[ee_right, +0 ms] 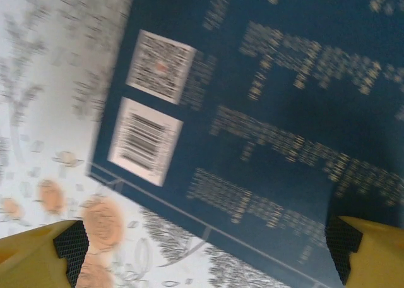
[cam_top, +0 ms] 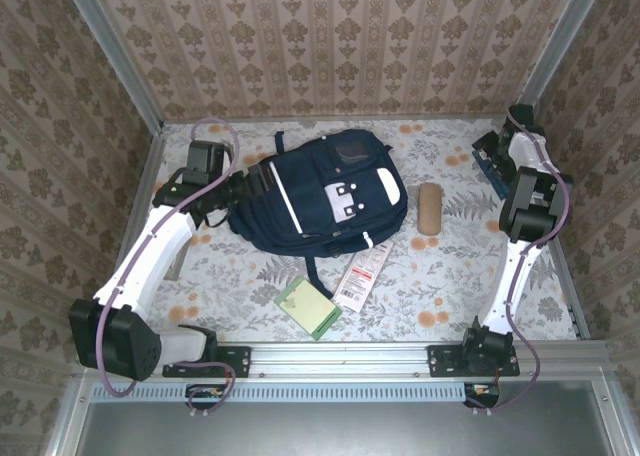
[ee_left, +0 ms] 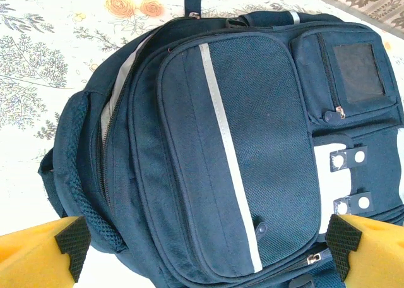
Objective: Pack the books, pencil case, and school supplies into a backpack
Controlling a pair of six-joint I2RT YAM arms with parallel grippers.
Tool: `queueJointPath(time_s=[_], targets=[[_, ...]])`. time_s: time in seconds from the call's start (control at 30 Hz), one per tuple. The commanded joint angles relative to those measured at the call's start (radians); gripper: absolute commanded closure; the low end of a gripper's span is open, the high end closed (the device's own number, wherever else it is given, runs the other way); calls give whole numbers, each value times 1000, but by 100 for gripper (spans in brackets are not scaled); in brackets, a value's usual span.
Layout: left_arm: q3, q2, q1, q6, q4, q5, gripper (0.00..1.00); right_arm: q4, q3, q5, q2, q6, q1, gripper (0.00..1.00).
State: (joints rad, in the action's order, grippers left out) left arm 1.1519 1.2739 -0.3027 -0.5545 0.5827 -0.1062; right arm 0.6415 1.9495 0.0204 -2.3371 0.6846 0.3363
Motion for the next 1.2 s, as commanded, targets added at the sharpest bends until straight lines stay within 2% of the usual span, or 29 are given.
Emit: queueJointPath(time_s=[0.0, 0.2, 0.4, 0.57, 0.77, 0.93, 1.17], targets=[[25, 10, 11, 15, -6, -24, 0, 85, 3, 40, 2, 19, 2, 1], [11, -5, 16, 13, -38, -65, 0, 85, -133, 77, 73, 19, 3, 0], [-22, -36, 25, 11, -46, -84, 0, 30, -386, 101, 252, 61, -18, 1], [-61, -81, 25, -7, -64, -94, 0, 20, -574, 146, 401, 77, -79, 0], [-76, -111, 19, -6, -60, -120, 0, -20, -817, 177, 564, 128, -223, 1], [-110, -144, 18, -16, -68, -143, 0, -77, -1002, 157, 724, 240, -358, 1], [-153, -168, 13, -25, -92, -215, 0, -125, -1124, 108, 874, 396, -547, 0]])
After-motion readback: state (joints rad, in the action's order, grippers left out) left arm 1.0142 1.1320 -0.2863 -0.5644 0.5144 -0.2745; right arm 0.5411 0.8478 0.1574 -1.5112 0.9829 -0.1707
